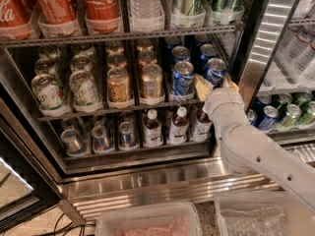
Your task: Pick pepsi can from middle shelf of fridge
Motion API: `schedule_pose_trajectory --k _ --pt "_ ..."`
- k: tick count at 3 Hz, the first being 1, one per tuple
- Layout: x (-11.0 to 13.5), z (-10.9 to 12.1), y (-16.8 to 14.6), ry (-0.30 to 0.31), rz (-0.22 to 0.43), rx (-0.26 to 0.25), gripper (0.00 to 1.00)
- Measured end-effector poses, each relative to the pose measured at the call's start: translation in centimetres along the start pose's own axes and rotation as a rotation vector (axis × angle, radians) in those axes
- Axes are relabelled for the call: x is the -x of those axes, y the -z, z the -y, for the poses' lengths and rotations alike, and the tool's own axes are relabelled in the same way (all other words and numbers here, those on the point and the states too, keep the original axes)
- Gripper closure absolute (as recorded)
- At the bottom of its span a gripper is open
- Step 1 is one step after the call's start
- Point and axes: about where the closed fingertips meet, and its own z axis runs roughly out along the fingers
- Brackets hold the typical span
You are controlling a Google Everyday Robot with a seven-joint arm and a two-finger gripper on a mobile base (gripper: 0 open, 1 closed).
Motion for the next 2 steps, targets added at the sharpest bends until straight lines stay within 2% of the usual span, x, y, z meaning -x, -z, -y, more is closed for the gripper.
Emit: schedule_pose_trajectory --k 2 --pt "-0.59 0.11 -1.0 -0.019 -0.014 -0.009 0.27"
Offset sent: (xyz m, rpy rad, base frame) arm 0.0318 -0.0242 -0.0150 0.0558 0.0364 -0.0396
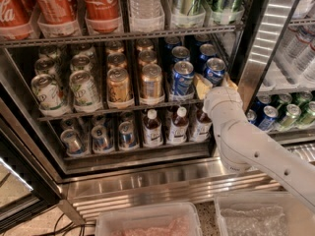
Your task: Pick pepsi can from middle shelf of fridge
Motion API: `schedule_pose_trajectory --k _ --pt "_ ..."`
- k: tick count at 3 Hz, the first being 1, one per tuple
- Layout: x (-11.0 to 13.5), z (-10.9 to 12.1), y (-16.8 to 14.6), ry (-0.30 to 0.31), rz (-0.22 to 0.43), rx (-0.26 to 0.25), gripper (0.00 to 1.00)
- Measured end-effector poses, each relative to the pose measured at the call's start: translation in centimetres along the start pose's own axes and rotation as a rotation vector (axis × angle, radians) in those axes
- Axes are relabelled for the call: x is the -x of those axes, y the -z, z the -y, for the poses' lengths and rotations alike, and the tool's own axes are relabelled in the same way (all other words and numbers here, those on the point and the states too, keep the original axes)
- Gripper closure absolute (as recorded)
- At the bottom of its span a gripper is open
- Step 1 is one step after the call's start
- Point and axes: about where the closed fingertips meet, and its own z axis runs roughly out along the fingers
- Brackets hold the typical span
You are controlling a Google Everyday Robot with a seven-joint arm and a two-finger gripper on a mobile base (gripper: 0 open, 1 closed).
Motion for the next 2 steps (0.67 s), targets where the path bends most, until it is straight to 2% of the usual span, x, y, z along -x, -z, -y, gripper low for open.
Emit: schedule_pose_trajectory --k 1,2 --pt "-0.07 -0.12 -0.08 -0.004 -0.003 0.0 0.46" --pt "-0.07 -0.12 -0.08 -0.004 -0.003 0.0 0.69"
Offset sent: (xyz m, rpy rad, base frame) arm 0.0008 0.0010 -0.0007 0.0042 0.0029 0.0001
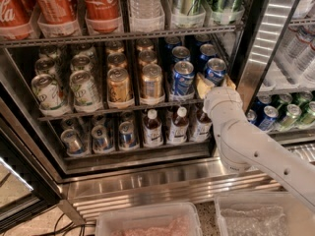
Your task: Pick pepsi can from middle shelf of fridge
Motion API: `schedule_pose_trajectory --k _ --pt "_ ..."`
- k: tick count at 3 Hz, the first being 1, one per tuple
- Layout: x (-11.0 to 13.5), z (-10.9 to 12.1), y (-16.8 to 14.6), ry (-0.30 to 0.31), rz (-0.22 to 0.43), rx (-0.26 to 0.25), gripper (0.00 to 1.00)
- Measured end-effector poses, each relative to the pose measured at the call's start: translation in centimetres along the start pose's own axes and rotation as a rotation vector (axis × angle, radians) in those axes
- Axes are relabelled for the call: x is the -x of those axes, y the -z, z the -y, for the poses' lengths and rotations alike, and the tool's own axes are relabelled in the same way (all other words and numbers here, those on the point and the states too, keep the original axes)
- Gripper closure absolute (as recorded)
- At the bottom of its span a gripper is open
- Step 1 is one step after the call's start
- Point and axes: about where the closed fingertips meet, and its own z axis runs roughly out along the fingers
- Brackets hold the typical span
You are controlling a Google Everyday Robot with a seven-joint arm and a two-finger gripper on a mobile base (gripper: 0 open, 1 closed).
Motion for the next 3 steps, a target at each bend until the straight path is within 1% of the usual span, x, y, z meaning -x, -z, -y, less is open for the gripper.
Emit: schedule_pose_trajectory --k 1,2,3 --pt "0.0 0.0 0.0 0.0 0.0 0.0 0.93" --pt "1.6 -0.3 0.1 0.001 0.033 0.017 1.0" --pt "3.9 -1.4 0.9 -0.01 0.077 0.067 1.0"
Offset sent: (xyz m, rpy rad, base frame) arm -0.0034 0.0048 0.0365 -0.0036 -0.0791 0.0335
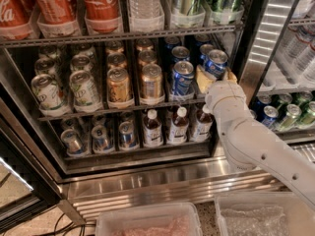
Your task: Pick pepsi can from middle shelf of fridge
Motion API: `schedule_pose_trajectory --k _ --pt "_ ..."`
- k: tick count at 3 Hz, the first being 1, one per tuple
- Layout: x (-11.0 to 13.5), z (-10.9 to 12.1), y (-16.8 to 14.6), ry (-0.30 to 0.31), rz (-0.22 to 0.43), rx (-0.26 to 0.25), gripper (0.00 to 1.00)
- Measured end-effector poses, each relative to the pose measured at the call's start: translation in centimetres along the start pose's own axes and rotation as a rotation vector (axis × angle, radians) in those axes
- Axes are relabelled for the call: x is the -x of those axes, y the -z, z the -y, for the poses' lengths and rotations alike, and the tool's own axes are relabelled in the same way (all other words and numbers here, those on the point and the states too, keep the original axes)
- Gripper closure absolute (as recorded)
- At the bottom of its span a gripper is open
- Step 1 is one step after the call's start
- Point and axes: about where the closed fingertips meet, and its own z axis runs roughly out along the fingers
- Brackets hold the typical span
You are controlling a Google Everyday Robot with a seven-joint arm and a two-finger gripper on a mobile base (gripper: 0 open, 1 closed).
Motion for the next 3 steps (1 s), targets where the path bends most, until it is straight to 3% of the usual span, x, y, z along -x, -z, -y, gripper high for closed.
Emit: schedule_pose_trajectory --k 1,3 --pt "1.9 -1.9 1.8 -0.064 0.011 0.087 1.0" --pt "0.9 -6.3 7.6 -0.183 -0.143 0.276 1.0"
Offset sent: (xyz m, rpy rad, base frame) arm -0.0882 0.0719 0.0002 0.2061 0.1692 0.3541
